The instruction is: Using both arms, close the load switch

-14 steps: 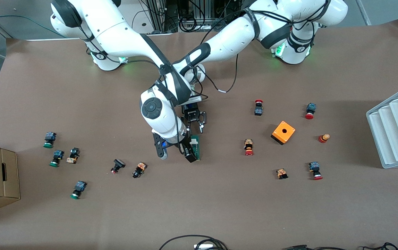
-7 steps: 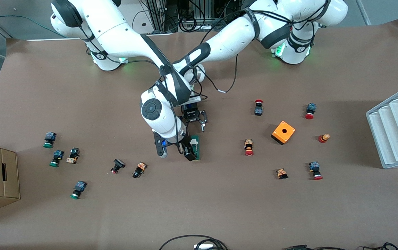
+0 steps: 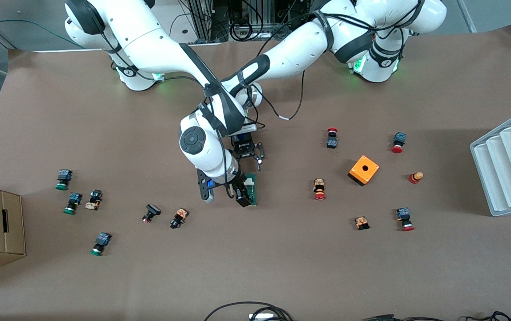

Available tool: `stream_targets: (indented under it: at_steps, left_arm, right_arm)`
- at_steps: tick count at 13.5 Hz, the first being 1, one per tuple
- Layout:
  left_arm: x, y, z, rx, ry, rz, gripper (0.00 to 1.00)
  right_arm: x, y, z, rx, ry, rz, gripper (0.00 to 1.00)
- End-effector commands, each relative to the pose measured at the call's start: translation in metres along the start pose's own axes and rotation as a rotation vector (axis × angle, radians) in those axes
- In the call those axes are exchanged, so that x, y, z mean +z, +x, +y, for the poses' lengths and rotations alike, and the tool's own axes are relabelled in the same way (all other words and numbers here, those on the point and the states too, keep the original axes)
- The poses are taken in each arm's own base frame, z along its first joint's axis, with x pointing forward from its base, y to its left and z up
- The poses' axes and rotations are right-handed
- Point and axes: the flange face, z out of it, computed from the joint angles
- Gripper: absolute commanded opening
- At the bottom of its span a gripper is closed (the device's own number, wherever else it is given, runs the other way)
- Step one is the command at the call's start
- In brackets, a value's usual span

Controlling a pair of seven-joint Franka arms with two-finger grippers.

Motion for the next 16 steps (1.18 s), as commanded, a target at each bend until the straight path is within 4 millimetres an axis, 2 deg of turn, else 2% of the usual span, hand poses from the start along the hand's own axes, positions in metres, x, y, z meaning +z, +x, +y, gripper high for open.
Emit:
stream_targets:
  at_steps: [1,5,10,14,16]
  left_arm:
    - [0.0055,-0.0086,0.002,0.019,-0.019,-0.013,0.81]
    - [0.0106,-0.0073,0.001,0.017,-0.018,-0.015,0.79]
    - [0.0141,-0.0081,-0.001,0.021,-0.014,-0.014,0.66]
    - [0.0142,-0.0076,-0.0003,0.021,-0.016,-0.014,0.61]
    - [0.0142,-0.0076,-0.0004,0.03,-0.015,-0.014,0.59]
  right_arm:
    - [-0.0013,-0.0027,0.0049,0.02,0.002,-0.018,0.95]
    - [0.0002,-0.0034,0.0053,0.018,0.002,-0.017,0.95]
    - [0.0003,-0.0045,0.0049,0.027,0.008,-0.018,0.95]
    - [-0.0051,-0.0018,0.0037,0.034,0.028,-0.02,0.95]
    - [-0.004,0.0012,0.0123,0.042,0.016,-0.017,0.93]
